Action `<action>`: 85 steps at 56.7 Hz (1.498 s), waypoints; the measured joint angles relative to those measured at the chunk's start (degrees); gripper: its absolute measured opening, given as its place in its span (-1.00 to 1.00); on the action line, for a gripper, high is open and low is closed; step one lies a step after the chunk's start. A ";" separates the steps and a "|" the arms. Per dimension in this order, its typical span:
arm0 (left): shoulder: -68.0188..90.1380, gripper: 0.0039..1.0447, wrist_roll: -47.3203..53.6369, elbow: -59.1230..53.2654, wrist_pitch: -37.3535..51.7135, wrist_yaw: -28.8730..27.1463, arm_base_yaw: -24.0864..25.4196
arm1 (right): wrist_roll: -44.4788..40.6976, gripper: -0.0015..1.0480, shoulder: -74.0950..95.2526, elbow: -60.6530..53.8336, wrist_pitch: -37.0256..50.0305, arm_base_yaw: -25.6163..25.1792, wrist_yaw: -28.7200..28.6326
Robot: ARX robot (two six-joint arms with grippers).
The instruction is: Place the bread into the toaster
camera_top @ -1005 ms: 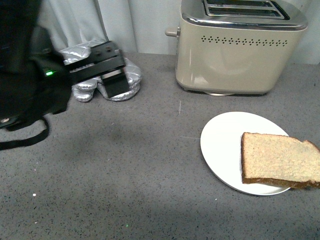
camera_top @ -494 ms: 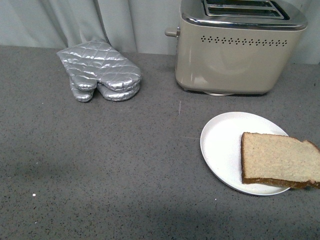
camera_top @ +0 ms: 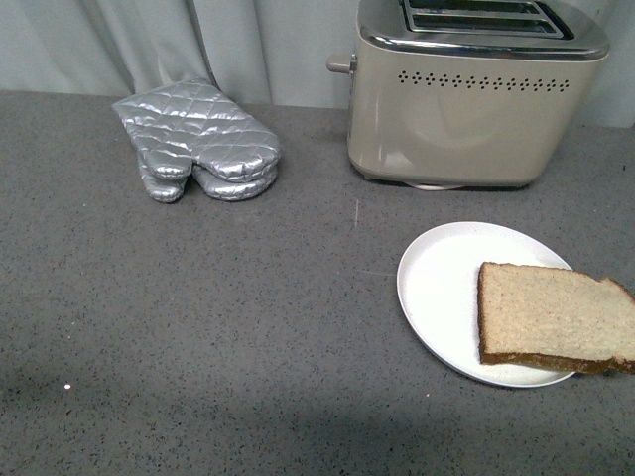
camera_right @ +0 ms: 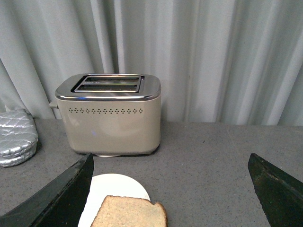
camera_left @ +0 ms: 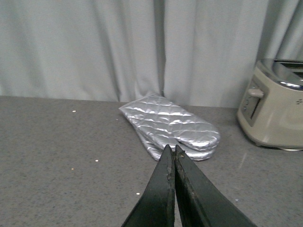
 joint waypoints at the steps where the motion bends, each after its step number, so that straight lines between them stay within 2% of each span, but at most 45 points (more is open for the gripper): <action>1: -0.98 -0.94 0.00 -0.13 -0.76 0.26 0.63 | 0.00 0.81 0.00 0.02 0.00 0.00 0.00; 7: -5.55 -0.94 -0.02 -0.31 -4.57 0.48 2.03 | 0.00 0.81 0.00 0.00 0.00 0.00 0.02; 28: -20.85 -0.94 -0.02 -0.35 -18.56 0.68 2.10 | 0.00 0.81 0.00 0.02 0.00 0.00 0.00; 47: -29.59 -0.94 -0.02 -0.35 -27.06 0.68 2.10 | 0.00 0.81 0.00 0.00 0.00 0.00 0.00; 73: -36.46 -0.94 0.00 -0.35 -33.92 0.68 2.10 | 0.00 0.81 0.00 0.02 0.00 0.00 0.00; 78: -44.81 -0.94 0.00 -0.35 -43.69 0.83 2.10 | 0.00 0.81 0.00 0.00 0.00 0.00 0.02; 85: -46.31 -0.94 0.00 -0.35 -44.13 0.83 2.10 | 0.00 0.81 0.00 0.00 0.02 0.00 -0.02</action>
